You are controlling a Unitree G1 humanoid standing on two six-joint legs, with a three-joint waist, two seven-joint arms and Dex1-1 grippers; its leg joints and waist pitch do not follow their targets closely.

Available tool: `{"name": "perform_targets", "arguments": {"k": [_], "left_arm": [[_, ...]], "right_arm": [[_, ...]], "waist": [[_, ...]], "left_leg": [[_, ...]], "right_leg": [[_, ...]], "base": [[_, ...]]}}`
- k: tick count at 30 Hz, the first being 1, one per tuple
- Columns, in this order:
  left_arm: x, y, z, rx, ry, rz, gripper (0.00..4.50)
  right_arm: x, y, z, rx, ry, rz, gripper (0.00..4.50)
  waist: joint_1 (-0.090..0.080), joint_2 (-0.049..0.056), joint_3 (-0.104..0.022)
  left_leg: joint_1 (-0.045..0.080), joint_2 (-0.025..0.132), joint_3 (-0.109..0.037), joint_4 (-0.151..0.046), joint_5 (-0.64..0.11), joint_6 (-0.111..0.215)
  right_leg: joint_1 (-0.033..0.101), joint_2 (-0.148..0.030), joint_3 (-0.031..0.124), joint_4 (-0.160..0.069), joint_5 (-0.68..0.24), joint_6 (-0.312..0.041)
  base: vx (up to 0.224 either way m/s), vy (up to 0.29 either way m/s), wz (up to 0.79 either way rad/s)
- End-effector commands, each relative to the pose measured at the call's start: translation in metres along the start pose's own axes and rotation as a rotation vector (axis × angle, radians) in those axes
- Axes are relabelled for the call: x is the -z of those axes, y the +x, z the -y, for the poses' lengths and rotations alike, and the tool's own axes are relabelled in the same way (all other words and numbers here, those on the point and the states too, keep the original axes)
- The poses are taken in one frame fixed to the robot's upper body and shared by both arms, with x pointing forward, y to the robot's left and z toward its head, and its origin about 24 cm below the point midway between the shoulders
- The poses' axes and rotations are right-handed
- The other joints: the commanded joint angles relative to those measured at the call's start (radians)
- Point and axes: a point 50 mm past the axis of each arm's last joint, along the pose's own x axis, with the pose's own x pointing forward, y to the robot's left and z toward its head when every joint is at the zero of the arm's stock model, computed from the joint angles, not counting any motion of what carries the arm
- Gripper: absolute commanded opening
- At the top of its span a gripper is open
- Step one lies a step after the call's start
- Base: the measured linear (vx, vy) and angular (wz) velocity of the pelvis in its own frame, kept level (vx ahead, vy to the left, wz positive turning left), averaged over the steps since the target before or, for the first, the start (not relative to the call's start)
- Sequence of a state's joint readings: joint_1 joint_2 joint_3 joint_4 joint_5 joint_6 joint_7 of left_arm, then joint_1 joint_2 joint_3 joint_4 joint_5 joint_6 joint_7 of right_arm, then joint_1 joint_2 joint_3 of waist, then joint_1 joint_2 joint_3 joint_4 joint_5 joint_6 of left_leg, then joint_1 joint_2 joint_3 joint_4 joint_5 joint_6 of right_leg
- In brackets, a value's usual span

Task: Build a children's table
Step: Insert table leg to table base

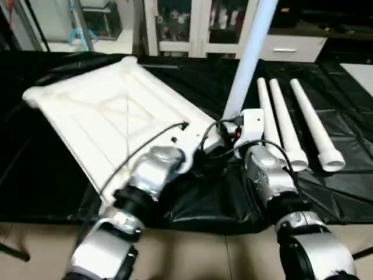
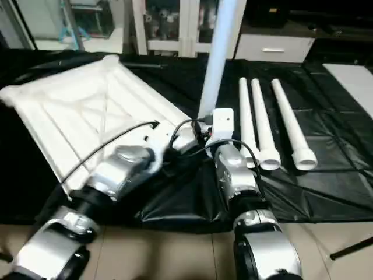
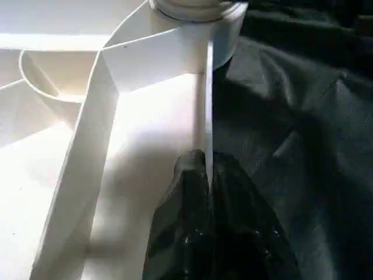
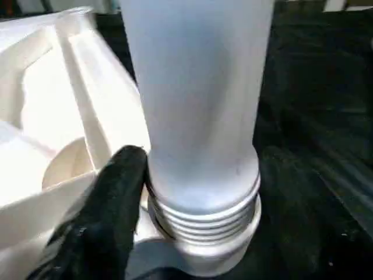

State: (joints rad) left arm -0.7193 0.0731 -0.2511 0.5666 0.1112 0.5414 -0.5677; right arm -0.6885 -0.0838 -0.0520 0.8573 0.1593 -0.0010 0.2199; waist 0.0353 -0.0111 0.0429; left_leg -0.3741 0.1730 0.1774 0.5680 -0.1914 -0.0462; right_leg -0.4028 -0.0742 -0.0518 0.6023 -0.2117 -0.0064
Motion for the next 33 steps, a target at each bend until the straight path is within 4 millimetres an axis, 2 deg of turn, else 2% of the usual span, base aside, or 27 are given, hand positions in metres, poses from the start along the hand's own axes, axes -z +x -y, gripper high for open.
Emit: {"name": "perform_targets", "arguments": {"k": [1,5,8,10,11,12,13,14,15,17,20,24,29,33], "left_arm": [[-0.007,-0.006,-0.001,0.037,0.053,0.063,0.00],[0.005,-0.015,-0.002,0.154,0.123,0.031,0.00],[0.010,-0.018,-0.003,0.189,0.149,0.017,0.00],[0.014,-0.023,-0.003,0.258,0.194,0.020,0.00],[0.014,-0.023,-0.003,0.258,0.194,0.020,0.00],[0.017,-0.027,-0.004,0.296,0.220,0.018,0.00],[0.023,-0.034,-0.005,0.376,0.275,0.016,0.00],[0.023,-0.034,-0.005,0.376,0.275,0.016,0.00],[0.027,-0.039,-0.005,0.425,0.309,0.021,0.00],[0.027,-0.040,-0.005,0.435,0.316,0.025,0.00],[0.030,-0.044,-0.008,0.471,0.338,0.026,0.00],[0.032,-0.048,-0.011,0.495,0.358,0.018,0.00],[0.032,-0.048,-0.011,0.508,0.358,0.026,0.00],[0.033,-0.049,-0.010,0.518,0.359,0.030,0.00]], "right_arm": [[0.002,-0.005,0.005,-0.029,-0.007,-0.005,3.60],[-0.007,-0.018,0.007,-0.164,-0.051,0.034,3.87],[-0.008,-0.022,0.007,-0.201,-0.066,0.037,4.24],[-0.009,-0.029,0.008,-0.261,-0.103,0.027,4.35],[-0.009,-0.029,0.008,-0.261,-0.103,0.027,4.44],[-0.009,-0.034,0.009,-0.297,-0.127,0.016,4.44],[-0.007,-0.046,0.010,-0.385,-0.163,-0.013,4.44],[-0.007,-0.046,0.010,-0.385,-0.163,-0.013,4.44],[-0.006,-0.055,0.010,-0.448,-0.184,-0.036,4.44],[-0.005,-0.057,0.010,-0.461,-0.187,-0.042,4.44],[-0.003,-0.069,0.010,-0.548,-0.197,-0.081,4.44],[0.000,-0.080,0.008,-0.637,-0.203,-0.132,4.44],[0.003,-0.083,0.008,-0.671,-0.222,-0.163,4.44],[0.005,-0.085,0.008,-0.696,-0.217,-0.192,4.44]], "waist": [[0.007,-0.004,-0.061],[0.015,-0.003,-0.059],[0.017,0.000,-0.060],[0.021,-0.002,-0.057],[0.023,-0.001,-0.056],[0.023,-0.001,-0.056],[0.031,-0.002,-0.055],[0.033,-0.002,-0.056],[0.031,-0.002,-0.056],[0.031,-0.003,-0.056],[0.034,-0.001,-0.056],[0.040,-0.003,-0.056],[0.043,-0.005,-0.058],[0.045,-0.007,-0.060]], "left_leg": [[0.012,0.059,-0.011,-0.041,0.022,0.186],[0.013,0.059,-0.012,-0.041,0.017,0.184],[0.017,0.061,-0.012,-0.039,0.020,0.176],[0.017,0.061,-0.011,-0.042,-0.026,0.143],[0.018,0.062,-0.011,-0.044,-0.037,0.137],[0.018,0.062,-0.010,-0.044,-0.044,0.128],[0.019,0.061,-0.013,-0.045,-0.058,0.117],[0.018,0.062,-0.013,-0.045,-0.054,0.116],[0.019,0.061,-0.012,-0.046,-0.048,0.109],[0.016,0.059,-0.012,-0.044,-0.043,0.107],[0.019,0.061,-0.012,-0.044,-0.073,0.096],[0.019,0.061,-0.013,-0.044,-0.080,0.090],[0.018,0.060,-0.012,-0.042,-0.086,0.078],[0.017,0.059,-0.012,-0.039,-0.065,0.083]], "right_leg": [[0.061,-0.075,0.043,-0.042,0.196,-0.322],[0.063,-0.073,0.043,-0.043,0.183,-0.317],[0.059,-0.071,0.044,-0.039,0.185,-0.315],[0.058,-0.074,0.046,-0.043,0.127,-0.310],[0.058,-0.073,0.045,-0.044,0.114,-0.306],[0.057,-0.074,0.047,-0.044,0.105,-0.304],[0.060,-0.072,0.047,-0.046,0.087,-0.286],[0.062,-0.073,0.048,-0.044,0.095,-0.278],[0.059,-0.071,0.048,-0.042,0.110,-0.278],[0.060,-0.072,0.048,-0.039,0.129,-0.277],[0.059,-0.074,0.049,-0.042,0.094,-0.280],[0.059,-0.073,0.049,-0.041,0.085,-0.272],[0.058,-0.075,0.049,-0.041,0.067,-0.274],[0.058,-0.074,0.049,-0.037,0.080,-0.275]], "base": [[0.000,0.000,0.00],[0.000,0.000,0.00],[0.000,0.000,0.00],[0.000,0.000,0.00],[0.000,0.000,0.00],[0.000,0.000,0.00],[0.000,0.000,0.00],[0.000,0.000,0.00],[0.000,0.000,0.00],[0.000,0.000,0.00],[0.000,0.000,0.00],[0.000,0.000,0.00],[0.000,0.000,0.00],[0.000,0.000,0.00]]}}
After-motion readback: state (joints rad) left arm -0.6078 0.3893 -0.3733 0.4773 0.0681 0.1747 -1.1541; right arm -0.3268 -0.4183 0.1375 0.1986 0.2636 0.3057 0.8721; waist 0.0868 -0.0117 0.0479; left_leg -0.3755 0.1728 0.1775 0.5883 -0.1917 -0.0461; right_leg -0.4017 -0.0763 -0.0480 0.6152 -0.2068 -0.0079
